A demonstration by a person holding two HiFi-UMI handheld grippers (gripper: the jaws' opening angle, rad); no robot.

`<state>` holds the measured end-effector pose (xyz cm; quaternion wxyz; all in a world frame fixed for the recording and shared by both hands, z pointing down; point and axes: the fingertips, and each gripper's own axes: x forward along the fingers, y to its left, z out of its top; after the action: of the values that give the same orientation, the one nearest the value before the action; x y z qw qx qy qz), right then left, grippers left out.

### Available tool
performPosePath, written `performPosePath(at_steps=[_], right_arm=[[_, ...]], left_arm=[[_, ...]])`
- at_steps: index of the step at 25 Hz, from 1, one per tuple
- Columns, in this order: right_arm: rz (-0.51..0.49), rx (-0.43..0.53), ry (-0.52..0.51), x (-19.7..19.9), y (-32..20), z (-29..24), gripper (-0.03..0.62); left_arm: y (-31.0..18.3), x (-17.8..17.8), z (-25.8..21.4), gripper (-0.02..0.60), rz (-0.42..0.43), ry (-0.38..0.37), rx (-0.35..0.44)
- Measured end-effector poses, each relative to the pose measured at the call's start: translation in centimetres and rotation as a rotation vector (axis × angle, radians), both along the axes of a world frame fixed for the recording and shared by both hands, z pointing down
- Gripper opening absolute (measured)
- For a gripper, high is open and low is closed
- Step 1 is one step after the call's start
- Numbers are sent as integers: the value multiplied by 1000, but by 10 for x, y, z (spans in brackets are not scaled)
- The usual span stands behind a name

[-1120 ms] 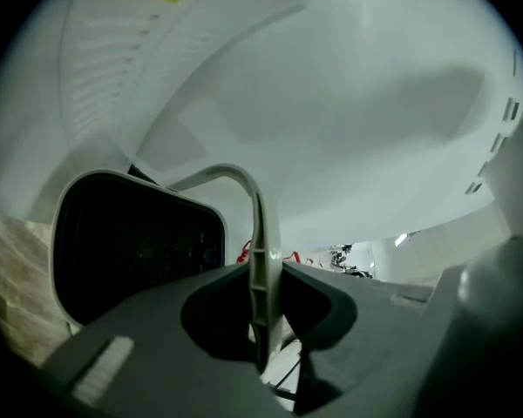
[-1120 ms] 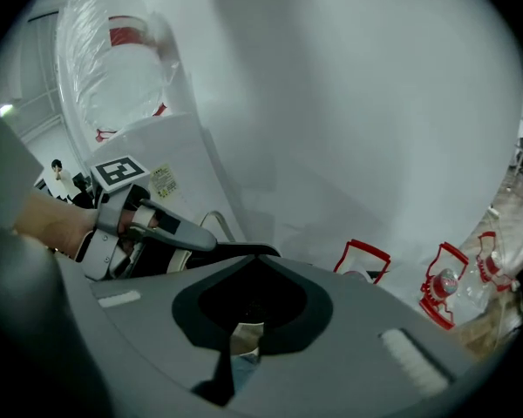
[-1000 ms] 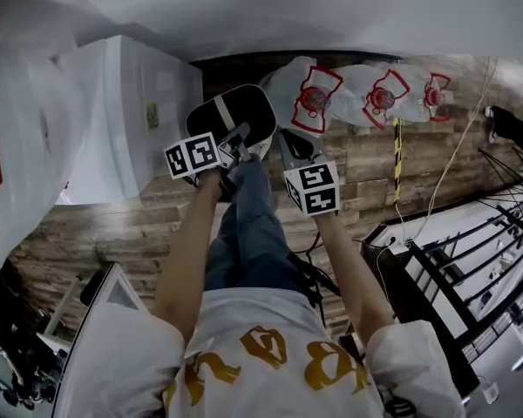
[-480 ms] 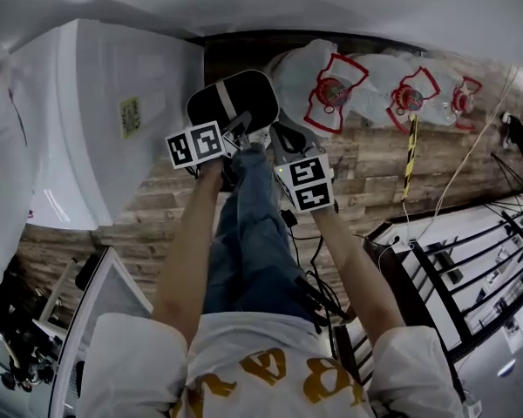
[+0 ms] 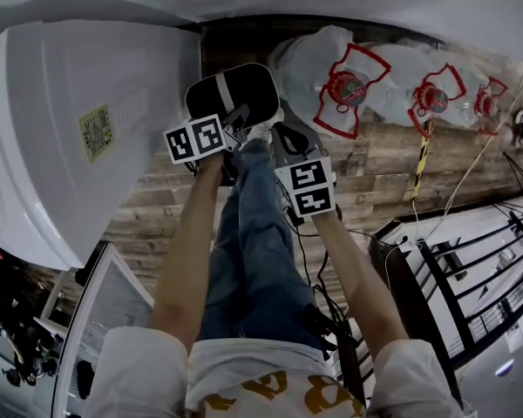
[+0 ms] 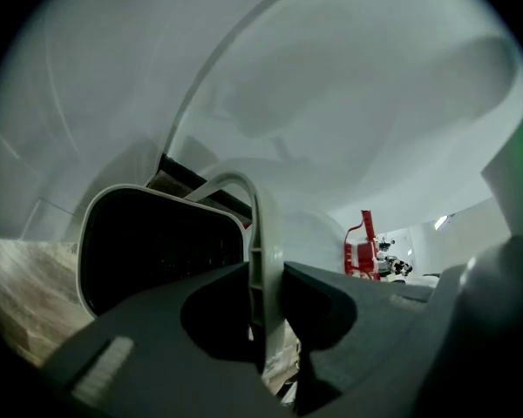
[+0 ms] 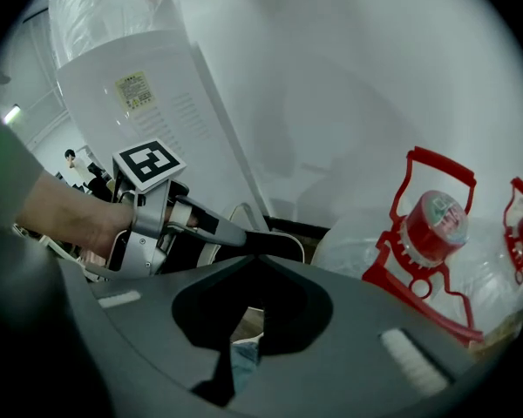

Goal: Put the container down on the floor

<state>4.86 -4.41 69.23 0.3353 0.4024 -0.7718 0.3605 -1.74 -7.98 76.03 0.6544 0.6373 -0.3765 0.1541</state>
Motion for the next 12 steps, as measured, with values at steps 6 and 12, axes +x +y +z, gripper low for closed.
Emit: performPosePath(at_steps=[6, 12], right_arm=[[22, -24, -11, -3, -3, 32, 28], [-13, -25, 3, -12, -8, 54, 28]], left_arm=[[-4, -5, 41, 61, 18, -53, 0], [-8, -12, 75, 61, 22, -72, 5]])
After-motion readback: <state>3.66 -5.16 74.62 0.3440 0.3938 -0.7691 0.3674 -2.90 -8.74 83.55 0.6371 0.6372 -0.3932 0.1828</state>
